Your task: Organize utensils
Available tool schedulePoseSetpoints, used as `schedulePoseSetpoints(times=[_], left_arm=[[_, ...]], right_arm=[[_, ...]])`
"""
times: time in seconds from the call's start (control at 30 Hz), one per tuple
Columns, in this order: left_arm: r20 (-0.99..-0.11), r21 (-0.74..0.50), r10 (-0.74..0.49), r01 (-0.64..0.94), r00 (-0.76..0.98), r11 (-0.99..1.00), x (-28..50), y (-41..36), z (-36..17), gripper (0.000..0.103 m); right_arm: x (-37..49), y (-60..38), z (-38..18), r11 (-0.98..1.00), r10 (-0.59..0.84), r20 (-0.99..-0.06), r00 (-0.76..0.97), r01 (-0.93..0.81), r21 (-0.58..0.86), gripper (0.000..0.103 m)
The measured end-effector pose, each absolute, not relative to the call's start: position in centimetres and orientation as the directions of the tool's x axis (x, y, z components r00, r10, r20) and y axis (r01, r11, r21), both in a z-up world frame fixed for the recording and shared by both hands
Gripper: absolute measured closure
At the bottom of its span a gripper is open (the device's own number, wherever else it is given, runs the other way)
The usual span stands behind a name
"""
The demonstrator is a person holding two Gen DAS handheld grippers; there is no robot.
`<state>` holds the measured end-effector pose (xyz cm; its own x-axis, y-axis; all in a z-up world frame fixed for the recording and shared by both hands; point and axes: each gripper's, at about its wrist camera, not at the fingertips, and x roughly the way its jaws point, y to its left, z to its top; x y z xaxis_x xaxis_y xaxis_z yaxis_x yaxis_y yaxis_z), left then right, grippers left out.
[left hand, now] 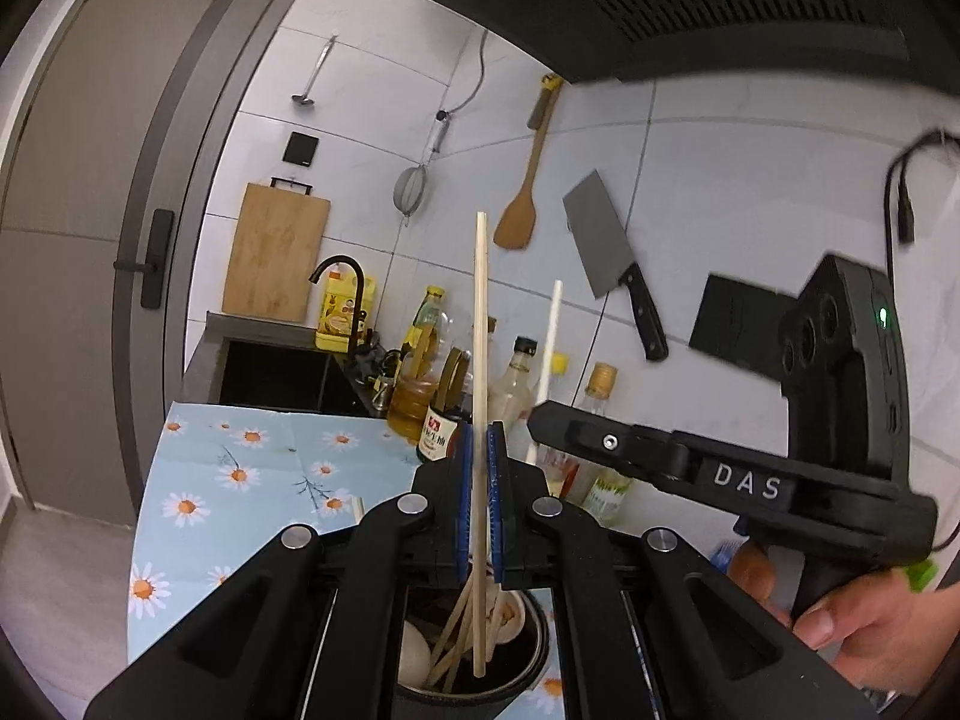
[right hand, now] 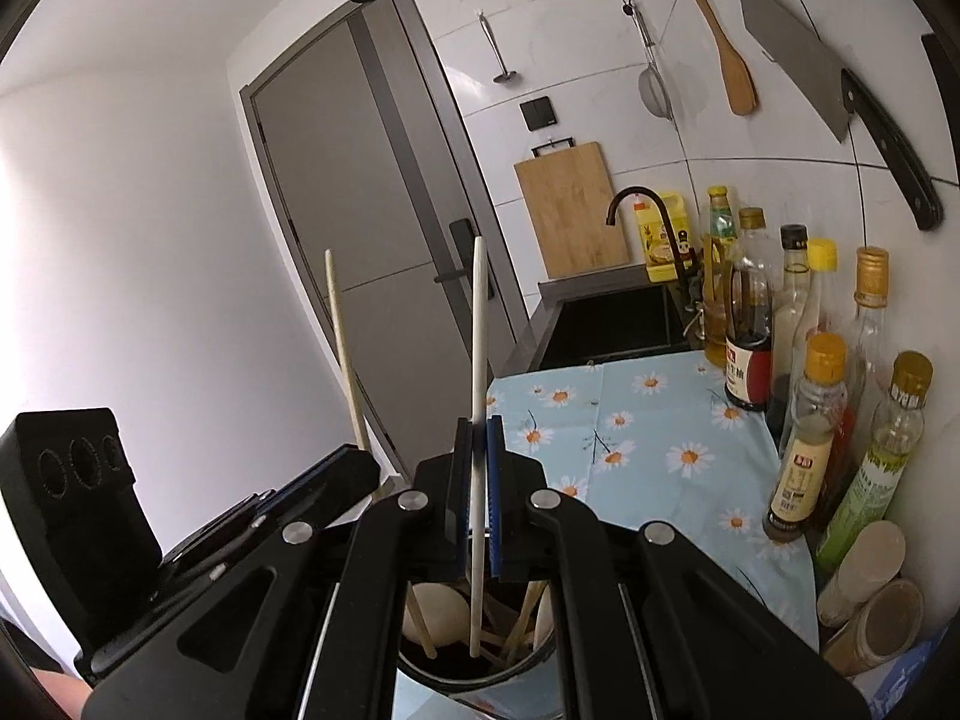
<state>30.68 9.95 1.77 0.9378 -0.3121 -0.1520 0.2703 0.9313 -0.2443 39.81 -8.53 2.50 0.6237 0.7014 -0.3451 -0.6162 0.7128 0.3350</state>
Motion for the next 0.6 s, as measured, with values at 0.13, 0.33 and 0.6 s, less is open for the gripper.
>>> schedulePoseSetpoints(times=[0.13,0.33,0.6], left_arm=[[-0.174,-0.227,-0.294,0.252,0.94,0.941,30.7,9.7,1.0,0.099],[-0.199,-0.184,-0.265,0.23,0.943,0.956,30.6,9.2,0.0,0.099],[-0.234,-0.198,-0.252,0.208,0.939,0.958,30.6,9.5,-1.1,0.099]], right_arm=[[39.4,-8.4,2.0,0.72,0.694,-0.353,0.628,-0.614,0.323,0.097],[39.3,-8.3,1.0,0.727,0.687,-0.37,0.626,-0.606,0.324,0.097],[39.2,-8.3,-0.1,0.729,0.684,-0.396,0.613,-0.599,0.331,0.097]])
